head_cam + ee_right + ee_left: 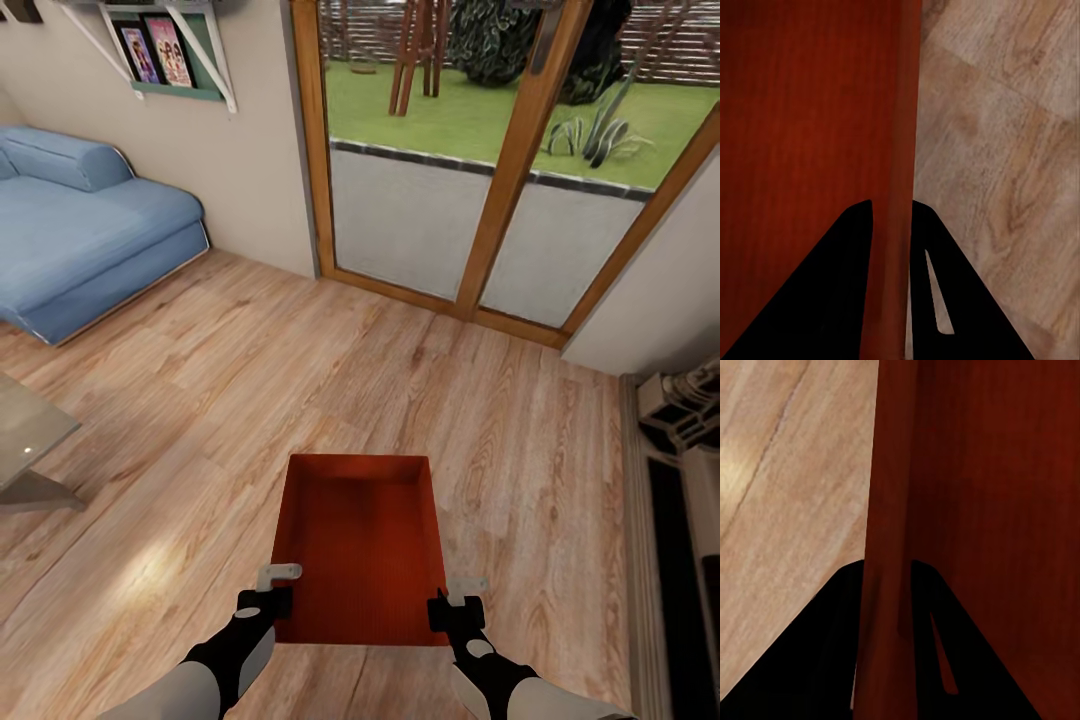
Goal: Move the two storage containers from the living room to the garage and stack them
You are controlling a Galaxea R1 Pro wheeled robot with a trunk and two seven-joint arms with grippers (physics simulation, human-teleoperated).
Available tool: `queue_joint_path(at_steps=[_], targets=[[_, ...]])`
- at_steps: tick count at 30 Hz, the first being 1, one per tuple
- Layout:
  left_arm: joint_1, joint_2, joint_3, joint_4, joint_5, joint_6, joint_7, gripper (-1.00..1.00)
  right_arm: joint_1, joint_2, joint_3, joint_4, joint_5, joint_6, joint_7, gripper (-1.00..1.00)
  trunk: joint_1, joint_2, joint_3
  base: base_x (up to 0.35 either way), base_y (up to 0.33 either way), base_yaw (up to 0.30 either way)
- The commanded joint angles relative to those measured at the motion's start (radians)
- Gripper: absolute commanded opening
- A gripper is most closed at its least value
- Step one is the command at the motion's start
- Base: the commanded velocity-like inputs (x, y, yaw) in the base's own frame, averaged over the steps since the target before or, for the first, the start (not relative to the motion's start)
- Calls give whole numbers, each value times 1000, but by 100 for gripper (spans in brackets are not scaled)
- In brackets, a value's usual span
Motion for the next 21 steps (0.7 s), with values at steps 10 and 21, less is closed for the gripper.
queue_joint_path(at_steps=[10, 21], targets=[[0, 6, 7, 2, -3, -1, 17, -100, -2, 0, -34, -2, -17, -13, -8, -100, -39, 70, 31, 0, 0, 0], [0, 4, 6, 1, -3, -1, 17, -100, -2, 0, -34, -2, -17, -12, -8, -100, -81, 147, 65, 0, 0, 0]])
